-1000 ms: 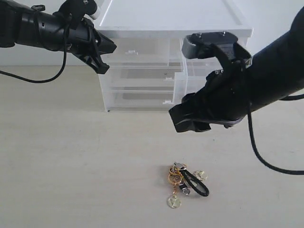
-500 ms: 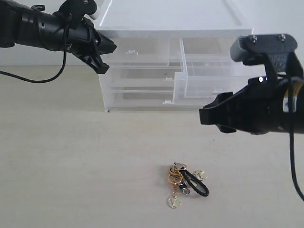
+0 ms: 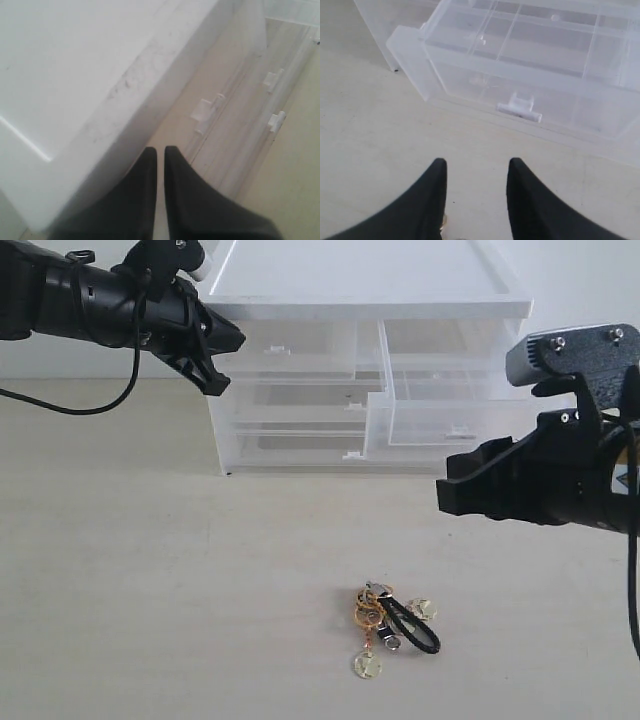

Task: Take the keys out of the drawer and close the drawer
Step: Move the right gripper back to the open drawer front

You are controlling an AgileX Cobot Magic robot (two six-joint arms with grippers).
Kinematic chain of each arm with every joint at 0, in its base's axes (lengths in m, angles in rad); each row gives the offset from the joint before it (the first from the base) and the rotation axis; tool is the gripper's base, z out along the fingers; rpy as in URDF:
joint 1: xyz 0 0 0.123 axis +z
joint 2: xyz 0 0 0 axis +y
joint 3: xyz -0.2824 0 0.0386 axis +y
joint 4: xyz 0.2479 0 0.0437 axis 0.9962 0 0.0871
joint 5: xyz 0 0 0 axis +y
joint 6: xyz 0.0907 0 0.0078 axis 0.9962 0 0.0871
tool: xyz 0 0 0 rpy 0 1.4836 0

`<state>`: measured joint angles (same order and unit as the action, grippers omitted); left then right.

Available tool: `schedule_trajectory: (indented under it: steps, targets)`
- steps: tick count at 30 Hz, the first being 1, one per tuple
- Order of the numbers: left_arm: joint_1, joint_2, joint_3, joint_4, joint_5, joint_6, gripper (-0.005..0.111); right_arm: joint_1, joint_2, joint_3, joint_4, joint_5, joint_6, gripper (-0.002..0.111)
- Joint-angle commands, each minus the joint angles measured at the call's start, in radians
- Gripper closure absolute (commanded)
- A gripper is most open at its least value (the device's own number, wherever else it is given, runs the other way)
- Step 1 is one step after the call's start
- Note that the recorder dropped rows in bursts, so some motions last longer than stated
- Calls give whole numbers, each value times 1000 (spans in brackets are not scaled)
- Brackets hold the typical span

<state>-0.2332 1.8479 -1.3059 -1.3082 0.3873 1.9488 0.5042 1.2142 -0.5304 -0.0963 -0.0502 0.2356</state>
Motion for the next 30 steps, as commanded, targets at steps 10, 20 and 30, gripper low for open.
schedule_trajectory:
  steps: [10,20,30]
  targets:
    - [2,-9,-15,-39,-73,-5,103,-6,49,5,23,-98,-10,33]
    - [2,-9,-15,-39,-73,-5,103,-6,145,2,72,-280,-41,46]
    - [2,-9,-15,-39,-73,-5,103,-6,145,-19,319,-308,-294,42]
